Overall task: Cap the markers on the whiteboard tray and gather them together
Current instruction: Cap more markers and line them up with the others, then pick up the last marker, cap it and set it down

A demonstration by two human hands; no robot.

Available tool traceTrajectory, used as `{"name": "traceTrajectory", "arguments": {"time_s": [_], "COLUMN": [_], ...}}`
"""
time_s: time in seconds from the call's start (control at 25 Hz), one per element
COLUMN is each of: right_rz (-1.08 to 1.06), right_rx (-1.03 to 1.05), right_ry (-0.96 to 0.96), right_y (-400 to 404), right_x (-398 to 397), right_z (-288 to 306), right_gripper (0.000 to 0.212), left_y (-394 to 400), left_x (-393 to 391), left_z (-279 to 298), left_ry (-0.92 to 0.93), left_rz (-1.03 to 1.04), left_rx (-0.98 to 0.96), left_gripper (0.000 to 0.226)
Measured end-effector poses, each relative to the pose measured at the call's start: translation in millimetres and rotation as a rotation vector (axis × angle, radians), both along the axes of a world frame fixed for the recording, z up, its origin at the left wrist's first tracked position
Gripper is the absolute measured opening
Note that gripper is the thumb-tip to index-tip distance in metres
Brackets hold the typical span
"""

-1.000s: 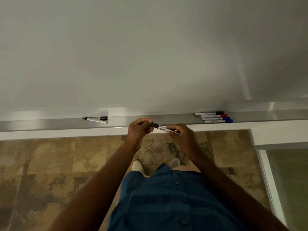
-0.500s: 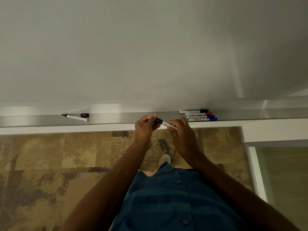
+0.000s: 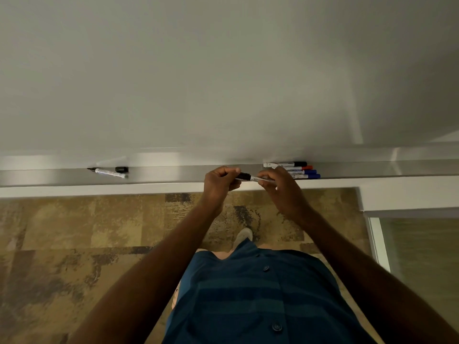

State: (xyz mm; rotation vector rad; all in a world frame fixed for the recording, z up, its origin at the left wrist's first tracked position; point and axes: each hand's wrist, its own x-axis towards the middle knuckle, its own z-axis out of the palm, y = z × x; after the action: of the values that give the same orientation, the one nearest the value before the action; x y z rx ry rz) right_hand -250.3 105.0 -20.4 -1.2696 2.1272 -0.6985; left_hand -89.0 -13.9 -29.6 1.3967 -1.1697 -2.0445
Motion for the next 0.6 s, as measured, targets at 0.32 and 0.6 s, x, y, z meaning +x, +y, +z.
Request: {"name": "traceTrajectory", "arguments": {"time_s": [0.32, 0.6], "right_rz": [-0.261, -0.373], "right_rx": [0.169, 0.190], "right_ry": [0.499, 0.456], "right_y": [13.8, 14.1], "right_x": [-72.7, -56.3], "right_z": [-36.2, -43.2], "right_gripper": [0.022, 0.021], "left_y": [-72.3, -148.1], "left_x": [101.4, 218.0], "left_z": [-16.1, -9.6], "left_ry": [-0.560, -1.056], "left_rz": [-0.103, -0.270], "left_rx": [-0.538, -0.837], "left_gripper": [0.020, 0.023]}}
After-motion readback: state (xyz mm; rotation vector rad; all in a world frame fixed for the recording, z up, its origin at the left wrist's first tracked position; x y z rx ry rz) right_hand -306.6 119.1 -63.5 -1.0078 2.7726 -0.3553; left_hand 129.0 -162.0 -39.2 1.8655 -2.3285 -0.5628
